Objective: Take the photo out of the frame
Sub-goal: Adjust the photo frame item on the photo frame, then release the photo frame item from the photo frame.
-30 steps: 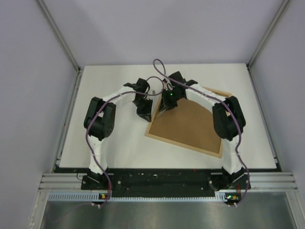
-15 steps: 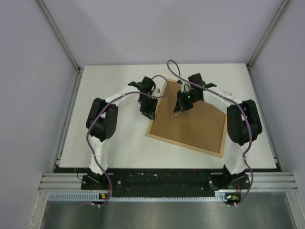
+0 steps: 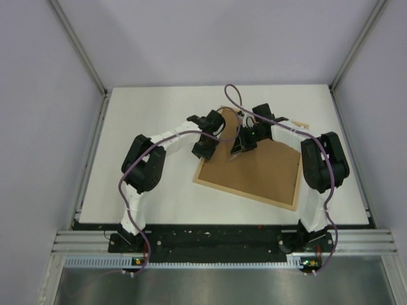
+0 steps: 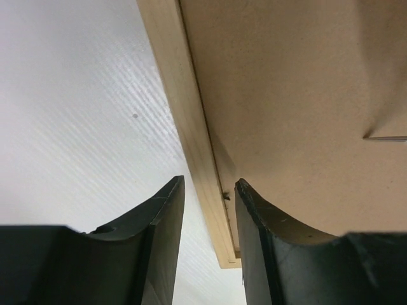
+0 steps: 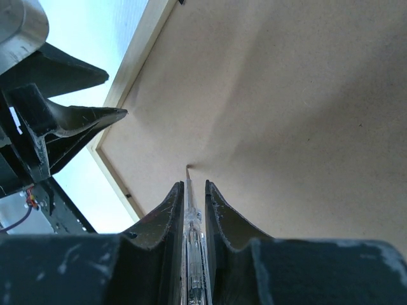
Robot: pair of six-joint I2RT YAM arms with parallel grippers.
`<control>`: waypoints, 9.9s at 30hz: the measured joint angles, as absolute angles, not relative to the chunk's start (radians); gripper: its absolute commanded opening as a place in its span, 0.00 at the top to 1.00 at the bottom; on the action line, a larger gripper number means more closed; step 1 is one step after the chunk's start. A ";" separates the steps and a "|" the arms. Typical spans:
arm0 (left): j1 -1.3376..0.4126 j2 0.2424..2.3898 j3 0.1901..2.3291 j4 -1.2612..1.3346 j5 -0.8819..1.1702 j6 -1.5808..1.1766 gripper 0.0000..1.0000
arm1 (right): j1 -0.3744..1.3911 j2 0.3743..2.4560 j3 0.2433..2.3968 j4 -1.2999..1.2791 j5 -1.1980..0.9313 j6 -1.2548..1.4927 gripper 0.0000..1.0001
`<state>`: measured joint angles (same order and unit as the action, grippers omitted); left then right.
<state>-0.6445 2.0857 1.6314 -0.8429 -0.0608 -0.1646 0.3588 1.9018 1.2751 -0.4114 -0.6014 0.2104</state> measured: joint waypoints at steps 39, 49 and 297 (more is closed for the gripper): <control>-0.723 2.062 1.561 -0.838 -0.225 -0.149 0.58 | 0.356 1.898 1.263 -0.388 -0.612 0.214 1.00; -0.736 2.060 1.563 -0.840 -0.242 -0.148 0.97 | 0.357 1.898 1.263 -0.383 -0.612 0.221 1.00; -0.452 2.028 1.449 -0.607 0.350 -0.397 0.63 | 0.382 2.111 1.565 -0.316 -0.652 0.546 1.00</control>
<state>-0.4522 2.0281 1.4487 -0.6075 0.3496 -0.3973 0.3820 2.1113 1.5650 -0.3164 -0.6518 0.5461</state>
